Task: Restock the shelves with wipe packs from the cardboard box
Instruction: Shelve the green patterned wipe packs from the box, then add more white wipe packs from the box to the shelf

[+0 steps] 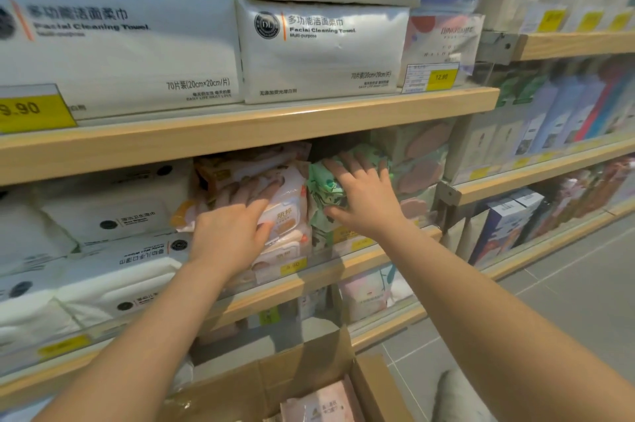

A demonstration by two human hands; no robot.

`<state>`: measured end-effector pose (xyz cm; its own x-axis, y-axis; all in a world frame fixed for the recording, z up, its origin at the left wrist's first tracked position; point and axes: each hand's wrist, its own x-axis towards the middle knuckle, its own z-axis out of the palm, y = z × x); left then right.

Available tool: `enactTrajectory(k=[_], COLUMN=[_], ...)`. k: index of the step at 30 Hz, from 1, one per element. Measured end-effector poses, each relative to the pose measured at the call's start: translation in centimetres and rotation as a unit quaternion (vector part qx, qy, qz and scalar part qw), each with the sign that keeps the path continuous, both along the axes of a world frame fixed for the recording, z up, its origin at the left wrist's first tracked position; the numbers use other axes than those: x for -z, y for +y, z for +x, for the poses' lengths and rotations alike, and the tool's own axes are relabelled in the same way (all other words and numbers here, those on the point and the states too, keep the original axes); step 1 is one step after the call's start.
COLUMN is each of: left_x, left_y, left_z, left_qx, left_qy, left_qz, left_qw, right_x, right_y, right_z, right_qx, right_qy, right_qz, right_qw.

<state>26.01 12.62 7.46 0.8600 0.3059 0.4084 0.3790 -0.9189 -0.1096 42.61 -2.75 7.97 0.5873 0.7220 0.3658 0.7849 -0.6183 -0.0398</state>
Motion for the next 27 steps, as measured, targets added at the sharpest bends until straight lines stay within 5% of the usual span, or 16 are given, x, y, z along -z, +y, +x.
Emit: enactTrajectory(k=[7,16,27], left_x=[-0.7,-0.8,15.5], left_y=[-0.4,-2.0,2.1], left_z=[-0.2,-6.7,-27.2], left_qx=[-0.009,0.088,-0.105], left_qy=[-0.006,-0.188,0.024], left_qz=[-0.033,-0.116,-0.225], left_qw=[0.999,0.971,0.968], right_x=[-0.6,-0.8,12.2], right_y=[-1.0,-3.8,-5.6], right_z=[-0.7,-5.8,-19.7], right_qx=[-0.017,-0.129,-0.200], right_qy=[0.005,-0.012,0.154], right_qz=[0.012,0.124,-0.025], right_qw=[1.000,0.984,0.967])
